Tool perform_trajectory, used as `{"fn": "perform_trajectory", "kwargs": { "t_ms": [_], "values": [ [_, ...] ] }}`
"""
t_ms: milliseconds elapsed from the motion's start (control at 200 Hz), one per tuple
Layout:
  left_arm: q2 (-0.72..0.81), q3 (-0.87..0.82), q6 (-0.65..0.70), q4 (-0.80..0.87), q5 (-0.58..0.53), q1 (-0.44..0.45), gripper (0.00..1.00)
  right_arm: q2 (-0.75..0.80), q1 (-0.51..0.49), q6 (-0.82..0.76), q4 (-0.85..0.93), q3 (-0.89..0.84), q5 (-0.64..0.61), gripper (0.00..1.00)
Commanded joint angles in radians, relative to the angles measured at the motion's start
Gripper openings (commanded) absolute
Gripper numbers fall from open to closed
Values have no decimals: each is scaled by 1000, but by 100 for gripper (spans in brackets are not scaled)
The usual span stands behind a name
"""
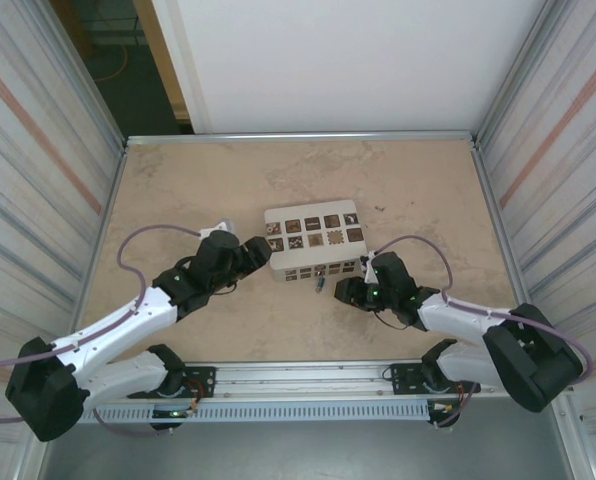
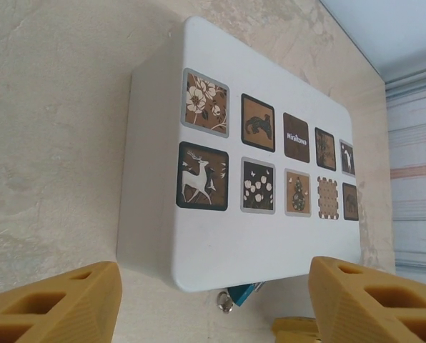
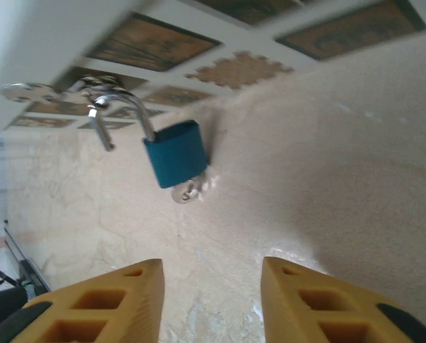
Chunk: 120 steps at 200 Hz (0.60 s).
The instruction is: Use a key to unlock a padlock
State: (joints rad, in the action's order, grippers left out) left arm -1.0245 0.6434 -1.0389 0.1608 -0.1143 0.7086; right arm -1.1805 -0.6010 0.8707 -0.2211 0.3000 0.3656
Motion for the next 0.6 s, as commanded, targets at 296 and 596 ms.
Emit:
{"fn": "perform_trajectory", "kwargs": {
  "t_ms": [296, 596],
  "values": [
    [-70, -7, 200, -87, 297, -129, 76, 66, 50, -93, -2, 76, 60, 70],
    [-236, 56, 231, -102, 377, -192, 75, 17, 58, -90, -54, 101, 60, 100]
  ]
}}
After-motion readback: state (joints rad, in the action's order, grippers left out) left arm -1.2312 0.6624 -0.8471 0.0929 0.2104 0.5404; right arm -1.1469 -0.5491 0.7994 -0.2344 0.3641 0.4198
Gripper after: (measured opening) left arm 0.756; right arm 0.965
